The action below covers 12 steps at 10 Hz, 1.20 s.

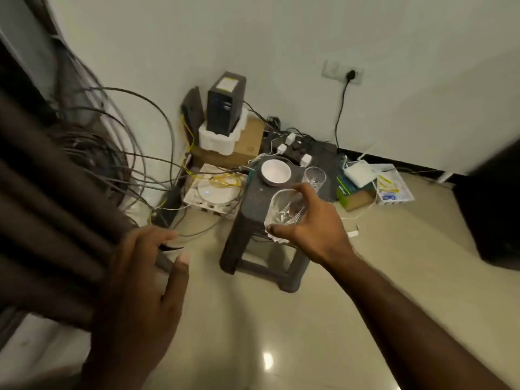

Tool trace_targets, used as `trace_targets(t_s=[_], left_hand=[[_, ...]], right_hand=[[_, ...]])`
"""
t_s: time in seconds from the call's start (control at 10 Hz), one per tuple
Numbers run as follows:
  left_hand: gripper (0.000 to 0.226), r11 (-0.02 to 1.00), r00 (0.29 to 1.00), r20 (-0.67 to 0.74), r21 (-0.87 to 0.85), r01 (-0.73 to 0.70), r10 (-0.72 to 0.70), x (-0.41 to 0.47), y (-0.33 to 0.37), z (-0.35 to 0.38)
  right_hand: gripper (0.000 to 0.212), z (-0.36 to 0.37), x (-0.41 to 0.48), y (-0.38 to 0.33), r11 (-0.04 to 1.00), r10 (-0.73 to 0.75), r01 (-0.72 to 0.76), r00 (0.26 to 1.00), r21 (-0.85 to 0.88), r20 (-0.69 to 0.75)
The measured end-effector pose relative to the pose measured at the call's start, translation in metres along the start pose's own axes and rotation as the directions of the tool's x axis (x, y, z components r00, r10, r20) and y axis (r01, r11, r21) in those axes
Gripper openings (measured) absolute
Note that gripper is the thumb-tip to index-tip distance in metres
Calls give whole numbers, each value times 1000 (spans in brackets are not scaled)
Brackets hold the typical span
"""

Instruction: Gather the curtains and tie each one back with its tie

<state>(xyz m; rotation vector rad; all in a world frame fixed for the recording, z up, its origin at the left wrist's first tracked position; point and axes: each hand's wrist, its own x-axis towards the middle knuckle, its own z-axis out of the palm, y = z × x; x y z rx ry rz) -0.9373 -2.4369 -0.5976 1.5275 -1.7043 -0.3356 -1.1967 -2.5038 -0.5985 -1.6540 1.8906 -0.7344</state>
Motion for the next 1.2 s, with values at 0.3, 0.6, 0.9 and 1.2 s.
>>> trace_targets(t_s=[0.3,0.6,0.9,1.2], left_hand=[[37,993,949,314,108,-42,6,81,-27,207],[37,994,925,380,105,-32,-11,107,-25,300],[37,995,922,388,96,-40,0,119,-31,317],[34,991,930,367,127,-44,-5,125,-27,308]], right_hand=[[90,55,122,162,974,189,-198,978,-108,-91],[92,90,162,207,970,226,-229,973,-78,-47],[93,99,169,221,954,292,-295,954,-45,-65],[111,83,157,213,928,306,-324,945,-186,-119]])
